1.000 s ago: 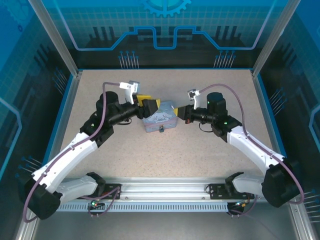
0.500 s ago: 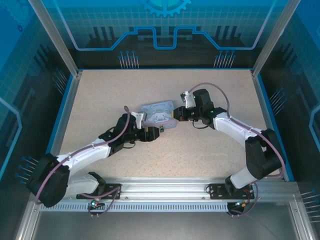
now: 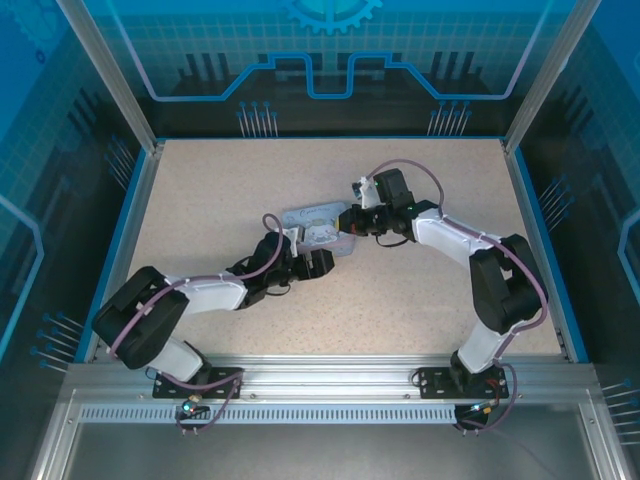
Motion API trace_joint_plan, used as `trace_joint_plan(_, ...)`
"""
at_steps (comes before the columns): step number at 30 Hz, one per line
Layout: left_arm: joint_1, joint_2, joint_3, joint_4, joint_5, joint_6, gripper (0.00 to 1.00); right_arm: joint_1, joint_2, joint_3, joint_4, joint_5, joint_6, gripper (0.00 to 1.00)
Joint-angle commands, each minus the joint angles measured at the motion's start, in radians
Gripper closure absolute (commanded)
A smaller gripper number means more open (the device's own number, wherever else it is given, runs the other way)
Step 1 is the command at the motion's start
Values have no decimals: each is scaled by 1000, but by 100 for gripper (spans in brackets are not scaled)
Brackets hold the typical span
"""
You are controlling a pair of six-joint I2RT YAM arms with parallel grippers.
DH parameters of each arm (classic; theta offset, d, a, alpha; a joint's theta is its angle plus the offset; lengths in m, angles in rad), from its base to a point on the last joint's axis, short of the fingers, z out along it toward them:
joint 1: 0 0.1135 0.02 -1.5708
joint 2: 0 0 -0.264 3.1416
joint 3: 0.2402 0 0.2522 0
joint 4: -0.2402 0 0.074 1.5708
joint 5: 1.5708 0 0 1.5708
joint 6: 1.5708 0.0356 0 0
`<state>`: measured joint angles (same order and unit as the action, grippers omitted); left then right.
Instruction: Unlock a padlock with a key
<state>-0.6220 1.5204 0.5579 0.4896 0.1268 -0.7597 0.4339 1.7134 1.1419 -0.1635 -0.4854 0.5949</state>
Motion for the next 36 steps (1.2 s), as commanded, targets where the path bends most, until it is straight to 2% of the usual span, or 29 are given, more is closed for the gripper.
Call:
trace_joint_plan(1, -7, 39, -13, 86, -29, -76, 14, 13, 37, 40, -60, -42, 44, 100)
trace_joint_plan(12, -7, 135, 19, 102, -48, -125, 13, -13, 117, 85, -77, 24, 20, 100)
trace_joint_plan(22, -8, 190, 53, 119, -77, -113, 13, -18, 167, 125, -132, 93, -19, 100)
trace_joint_plan(36, -73, 274, 0, 421, -234, -31, 13, 7, 190, 108, -147, 158, -56, 100)
